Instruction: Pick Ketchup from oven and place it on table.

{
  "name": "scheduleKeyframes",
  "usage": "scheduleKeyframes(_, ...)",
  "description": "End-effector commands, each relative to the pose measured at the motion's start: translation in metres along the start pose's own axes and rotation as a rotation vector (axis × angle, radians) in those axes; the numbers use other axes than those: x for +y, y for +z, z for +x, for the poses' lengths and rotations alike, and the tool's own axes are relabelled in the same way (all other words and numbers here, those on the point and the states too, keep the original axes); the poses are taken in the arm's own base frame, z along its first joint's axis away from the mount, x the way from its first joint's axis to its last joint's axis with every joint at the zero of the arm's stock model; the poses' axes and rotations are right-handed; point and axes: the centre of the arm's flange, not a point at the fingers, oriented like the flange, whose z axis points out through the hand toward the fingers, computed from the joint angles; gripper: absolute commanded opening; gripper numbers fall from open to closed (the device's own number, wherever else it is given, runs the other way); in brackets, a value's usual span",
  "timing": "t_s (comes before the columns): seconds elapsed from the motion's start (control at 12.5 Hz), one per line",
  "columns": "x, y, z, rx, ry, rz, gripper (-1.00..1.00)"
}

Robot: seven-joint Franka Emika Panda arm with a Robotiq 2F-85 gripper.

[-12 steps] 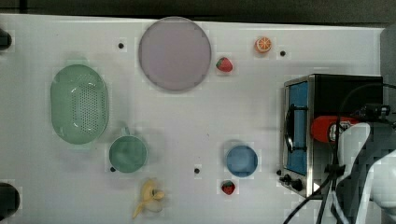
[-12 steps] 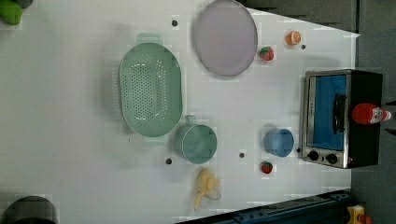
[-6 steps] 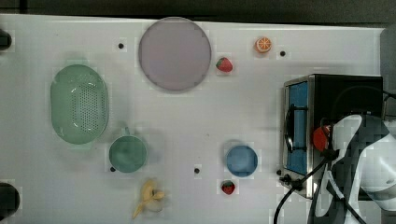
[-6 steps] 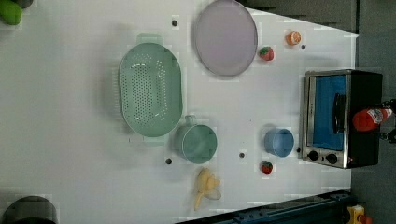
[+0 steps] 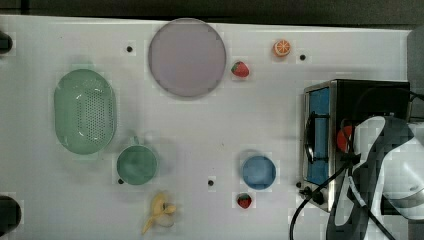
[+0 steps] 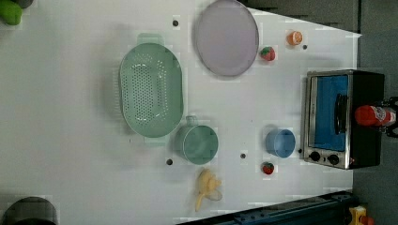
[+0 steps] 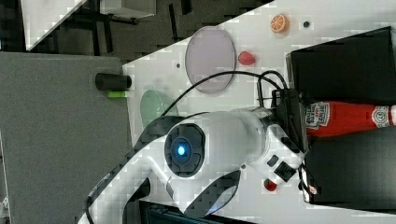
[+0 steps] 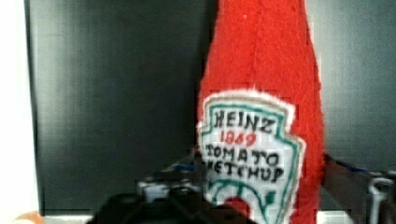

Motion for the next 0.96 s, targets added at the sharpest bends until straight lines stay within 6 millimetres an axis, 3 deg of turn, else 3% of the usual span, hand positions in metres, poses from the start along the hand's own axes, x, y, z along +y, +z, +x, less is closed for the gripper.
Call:
scheduleKeyframes(0.08, -0.001, -0.006, 0.007, 0.013, 0.035, -0.007, 0.29)
scheduleKeyframes(0.24, -0.013, -0.033, 0.0, 0.031, 0.0, 0.017, 0.29)
scheduleKeyframes(0.56, -0.04, -0.124, -0.042, 0.052, -0.146, -0.007, 0.29)
scheduleKeyframes(0.72, -0.052, -0.162, -0.084, 0.016, -0.272, -0.016, 0.29)
scheduleKeyframes(0.96, -0.069, -0.19, -0.159, -0.016, -0.496, 0.011, 0.29)
